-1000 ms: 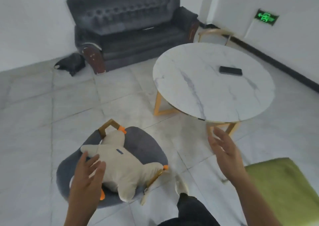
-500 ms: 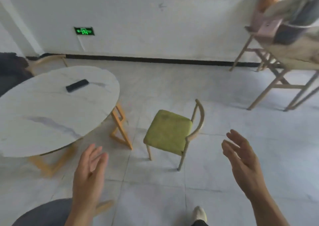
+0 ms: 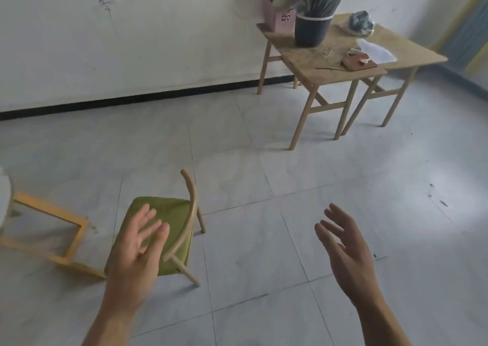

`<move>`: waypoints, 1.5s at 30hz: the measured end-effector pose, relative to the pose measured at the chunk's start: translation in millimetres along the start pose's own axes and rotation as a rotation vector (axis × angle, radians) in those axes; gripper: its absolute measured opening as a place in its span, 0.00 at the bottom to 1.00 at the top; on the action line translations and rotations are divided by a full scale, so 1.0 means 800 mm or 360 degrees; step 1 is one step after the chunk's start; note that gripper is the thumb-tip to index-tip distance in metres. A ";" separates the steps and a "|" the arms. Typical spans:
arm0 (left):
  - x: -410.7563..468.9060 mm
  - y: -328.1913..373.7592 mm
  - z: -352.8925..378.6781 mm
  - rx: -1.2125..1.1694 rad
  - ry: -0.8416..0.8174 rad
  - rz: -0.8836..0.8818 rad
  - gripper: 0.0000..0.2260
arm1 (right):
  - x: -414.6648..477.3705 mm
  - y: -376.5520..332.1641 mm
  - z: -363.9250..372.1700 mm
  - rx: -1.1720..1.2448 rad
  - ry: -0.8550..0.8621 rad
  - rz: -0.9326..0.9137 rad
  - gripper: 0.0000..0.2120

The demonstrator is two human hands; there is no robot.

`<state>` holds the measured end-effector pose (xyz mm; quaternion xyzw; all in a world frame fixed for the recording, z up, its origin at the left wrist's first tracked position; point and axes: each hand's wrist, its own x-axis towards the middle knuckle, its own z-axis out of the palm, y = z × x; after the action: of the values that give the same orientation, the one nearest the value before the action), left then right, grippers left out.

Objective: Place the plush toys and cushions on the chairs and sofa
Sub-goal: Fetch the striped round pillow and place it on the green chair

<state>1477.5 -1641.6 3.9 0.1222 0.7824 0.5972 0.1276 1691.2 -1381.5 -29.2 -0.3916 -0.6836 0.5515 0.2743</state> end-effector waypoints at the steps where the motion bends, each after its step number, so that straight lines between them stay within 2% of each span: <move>1: 0.012 0.004 0.016 0.0002 -0.0009 -0.0002 0.23 | 0.021 -0.002 -0.004 -0.0004 -0.0014 -0.0009 0.23; 4: 0.058 0.011 0.061 -0.0008 -0.0004 -0.0044 0.16 | 0.090 0.004 -0.005 -0.0019 -0.0053 -0.0021 0.22; 10: 0.193 -0.002 0.145 -0.0072 0.0019 -0.0082 0.19 | 0.257 0.025 0.025 -0.0141 -0.0123 -0.0053 0.23; 14: 0.322 0.001 0.208 -0.0154 0.0030 -0.0132 0.18 | 0.395 0.008 0.042 -0.0266 -0.0155 -0.0057 0.23; 18: 0.453 0.041 0.267 -0.0125 -0.0034 -0.0100 0.17 | 0.520 -0.029 0.058 -0.0332 -0.0097 -0.0106 0.24; 22: 0.560 0.078 0.310 -0.0056 -0.0111 -0.0046 0.23 | 0.617 -0.044 0.082 -0.0299 -0.0046 -0.0072 0.25; 28: 0.759 0.077 0.396 0.0014 -0.0154 -0.0059 0.19 | 0.810 -0.021 0.145 -0.0231 0.0017 -0.0017 0.26; 32: 0.897 0.089 0.457 0.0084 -0.0197 -0.0131 0.22 | 0.959 -0.012 0.192 -0.0218 0.0026 0.0015 0.28; 39: 1.113 0.173 0.491 0.0052 0.0046 -0.0100 0.22 | 1.193 -0.086 0.269 -0.0128 -0.0093 0.0045 0.28; 45: 1.277 0.169 0.535 -0.0045 0.0178 -0.0170 0.19 | 1.364 -0.123 0.333 -0.0168 -0.0144 0.0079 0.27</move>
<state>672.8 -869.1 -29.3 0.0447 0.7852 0.6064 0.1170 861.4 -619.3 -60.0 -0.3969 -0.7136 0.5385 0.2082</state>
